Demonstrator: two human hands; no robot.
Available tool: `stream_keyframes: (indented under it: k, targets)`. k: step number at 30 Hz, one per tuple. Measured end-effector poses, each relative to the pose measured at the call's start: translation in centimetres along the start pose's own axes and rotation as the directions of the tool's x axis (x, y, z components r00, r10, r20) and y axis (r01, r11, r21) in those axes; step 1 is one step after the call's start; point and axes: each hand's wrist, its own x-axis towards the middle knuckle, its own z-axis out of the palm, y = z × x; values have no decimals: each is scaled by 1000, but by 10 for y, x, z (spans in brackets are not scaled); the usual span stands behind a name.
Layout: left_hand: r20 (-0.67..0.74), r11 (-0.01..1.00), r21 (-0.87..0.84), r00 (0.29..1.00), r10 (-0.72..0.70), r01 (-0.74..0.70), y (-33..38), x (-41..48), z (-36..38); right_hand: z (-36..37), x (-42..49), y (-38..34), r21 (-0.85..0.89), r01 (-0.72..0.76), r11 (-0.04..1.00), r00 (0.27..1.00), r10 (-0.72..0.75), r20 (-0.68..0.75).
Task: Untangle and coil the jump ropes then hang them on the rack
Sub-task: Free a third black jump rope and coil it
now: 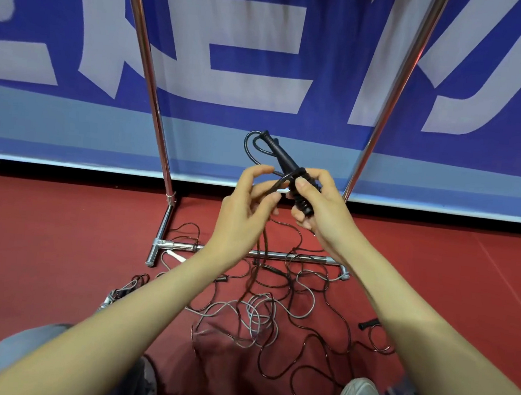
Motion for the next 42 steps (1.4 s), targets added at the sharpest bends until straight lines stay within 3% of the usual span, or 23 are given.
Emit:
stream_keyframes:
  k: [4,8,13,15,17,19,22,26,30,34,37,39,42]
  targets:
    - [51,980,161,993,111,-118,-4,-4,3,-3,-1,-1,75,-54,996,999,53,12]
    - [91,972,193,989,119,-134,-4,-3,5,-3,-2,1,101,-70,992,996,76,-53]
    - [44,998,35,997,55,-57,3,-2,4,-3,-4,-1,130,-2,992,989,21,-146]
    - [3,997,-72,999,-32,33,5,0,3,-3,-4,-3,129,32,991,981,-7,-192]
    - [70,976,-154,987,-147,156,5,2,1,-5,-3,-4,129,35,991,978,-7,-210]
    - [142,946,-209,964,-223,249,3,7,-2,-7,-1,-5,145,27,989,983,0,-182]
    - [117,877,-336,939,-323,343,-1,14,-8,-7,-2,-8,183,-7,983,995,24,-93]
    - [105,846,-394,932,-346,358,-7,18,-12,-1,-6,-8,194,-28,981,998,39,-55]
    - [230,920,-254,943,-242,298,-11,22,-18,-4,-5,-12,245,4,969,994,22,-103]
    - [345,960,-63,908,-237,274,-11,26,-29,-10,-6,-16,247,18,969,992,14,-128]
    - [408,952,-78,881,-239,295,-16,30,-36,-9,-8,-16,257,14,966,997,5,-75]
    - [410,958,-68,884,-226,277,-16,28,-37,-9,-12,-22,249,29,968,998,-40,38]
    - [356,965,-74,910,-210,251,-17,28,-43,-11,-22,-30,42,44,998,957,-54,286]
